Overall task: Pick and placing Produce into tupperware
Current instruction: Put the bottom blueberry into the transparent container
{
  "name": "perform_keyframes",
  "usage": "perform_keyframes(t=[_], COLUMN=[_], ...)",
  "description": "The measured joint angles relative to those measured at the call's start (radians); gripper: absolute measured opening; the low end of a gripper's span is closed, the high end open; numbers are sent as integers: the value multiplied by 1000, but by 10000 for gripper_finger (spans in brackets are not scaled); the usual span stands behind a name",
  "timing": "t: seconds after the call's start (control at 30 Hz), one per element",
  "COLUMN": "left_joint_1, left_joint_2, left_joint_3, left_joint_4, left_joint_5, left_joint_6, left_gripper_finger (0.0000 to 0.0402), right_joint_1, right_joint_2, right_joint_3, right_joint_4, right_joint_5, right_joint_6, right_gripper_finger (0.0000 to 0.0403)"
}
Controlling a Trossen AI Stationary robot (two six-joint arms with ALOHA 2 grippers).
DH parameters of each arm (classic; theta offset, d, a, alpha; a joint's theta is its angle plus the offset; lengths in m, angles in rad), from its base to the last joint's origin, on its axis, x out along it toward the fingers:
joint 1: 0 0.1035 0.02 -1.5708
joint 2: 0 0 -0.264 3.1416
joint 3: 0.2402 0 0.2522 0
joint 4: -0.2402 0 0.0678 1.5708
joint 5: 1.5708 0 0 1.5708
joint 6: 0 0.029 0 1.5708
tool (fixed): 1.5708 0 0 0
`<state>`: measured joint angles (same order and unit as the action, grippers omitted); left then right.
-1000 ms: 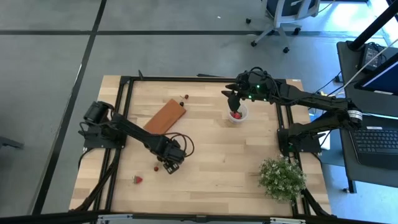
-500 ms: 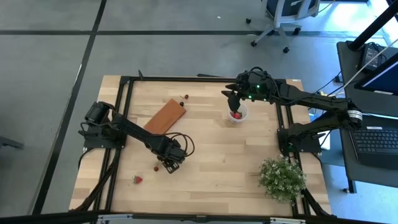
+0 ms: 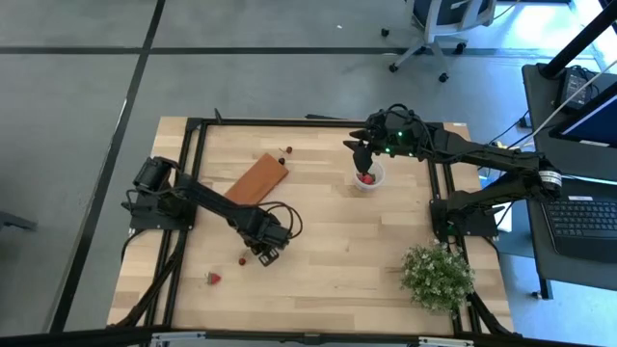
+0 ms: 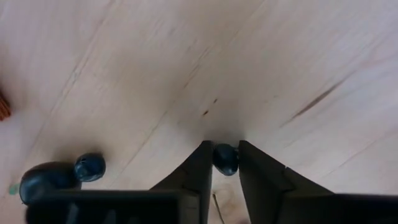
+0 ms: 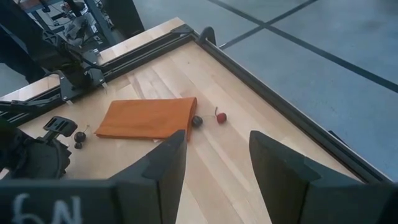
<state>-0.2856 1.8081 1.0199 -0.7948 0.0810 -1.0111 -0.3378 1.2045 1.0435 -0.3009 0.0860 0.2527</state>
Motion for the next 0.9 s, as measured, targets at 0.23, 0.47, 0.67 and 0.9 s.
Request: perform_keyframes(t=[0.23, 0.47, 0.67, 0.9], left_joint_1=[12, 58, 122, 171], left_joint_2=[-24, -139, -325, -509], left_joint_3=[-3, -7, -6, -4], left_joint_4=[3, 9, 48, 313], left_joint_5=[5, -41, -197, -463], left_joint_6=[46, 132, 270, 634], left_gripper_finger=[32, 40, 31, 41], right_joint_1=[0, 0, 2, 35], right_joint_2=[0, 0, 0, 2], right_joint_3=[0, 0, 0, 0], right_joint_4=[-24, -25, 6, 109], right_joint_5=[-13, -174, -367, -371], right_joint_6=[41, 225, 343, 463], right_gripper_finger=[178, 178, 178, 178])
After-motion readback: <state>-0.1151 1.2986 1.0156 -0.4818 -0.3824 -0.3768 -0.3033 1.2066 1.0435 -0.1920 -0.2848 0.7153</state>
